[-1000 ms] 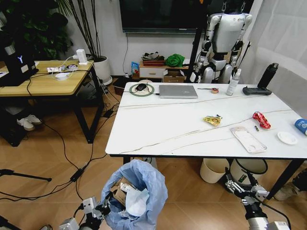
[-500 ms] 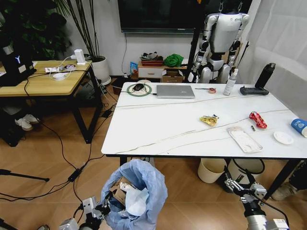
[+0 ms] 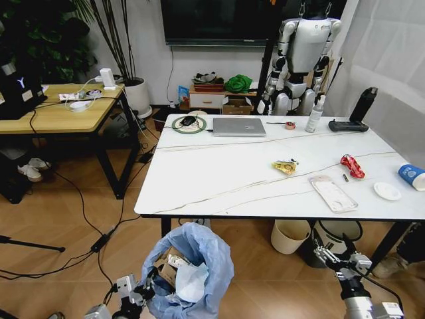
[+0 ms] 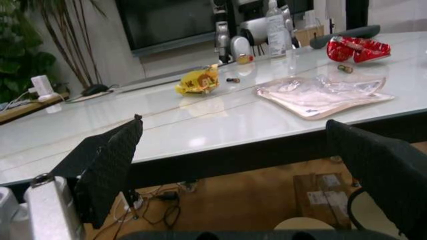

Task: Pick up the trash bin and place the trash from the table into it.

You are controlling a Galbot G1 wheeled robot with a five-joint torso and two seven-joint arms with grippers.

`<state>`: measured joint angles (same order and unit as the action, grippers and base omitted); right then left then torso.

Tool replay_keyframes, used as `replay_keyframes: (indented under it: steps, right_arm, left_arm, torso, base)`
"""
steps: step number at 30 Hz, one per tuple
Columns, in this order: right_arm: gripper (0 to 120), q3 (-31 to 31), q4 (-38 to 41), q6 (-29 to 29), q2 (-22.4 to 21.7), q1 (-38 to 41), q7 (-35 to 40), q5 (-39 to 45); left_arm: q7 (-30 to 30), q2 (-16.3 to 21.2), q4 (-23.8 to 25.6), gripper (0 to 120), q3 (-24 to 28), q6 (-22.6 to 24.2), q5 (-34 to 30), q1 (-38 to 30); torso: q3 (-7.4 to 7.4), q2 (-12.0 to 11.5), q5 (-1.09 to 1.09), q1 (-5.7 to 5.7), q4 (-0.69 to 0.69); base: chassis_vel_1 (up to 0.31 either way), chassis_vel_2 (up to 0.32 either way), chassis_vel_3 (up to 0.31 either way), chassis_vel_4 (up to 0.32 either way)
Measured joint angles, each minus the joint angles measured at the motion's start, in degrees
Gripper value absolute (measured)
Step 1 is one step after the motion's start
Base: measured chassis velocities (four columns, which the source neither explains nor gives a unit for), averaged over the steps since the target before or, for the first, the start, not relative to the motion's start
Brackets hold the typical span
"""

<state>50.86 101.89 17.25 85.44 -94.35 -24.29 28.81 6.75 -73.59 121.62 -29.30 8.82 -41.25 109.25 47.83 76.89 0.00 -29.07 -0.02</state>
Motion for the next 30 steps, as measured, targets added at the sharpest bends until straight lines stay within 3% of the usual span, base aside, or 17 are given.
replay_keyframes:
  steps: [30]
  right_arm:
    - [100,0.15,-1.16,-0.18,-0.36,0.75,-0.08,1.23]
  left_arm:
    - [0.33,-0.22,-0.11,0,0.51,0.22,0.18,-0.31]
  torso:
    - [0.0,-0.01,0.0,0.0,0.0]
  base:
    - [-0.021,-0.018,0.02,0.021]
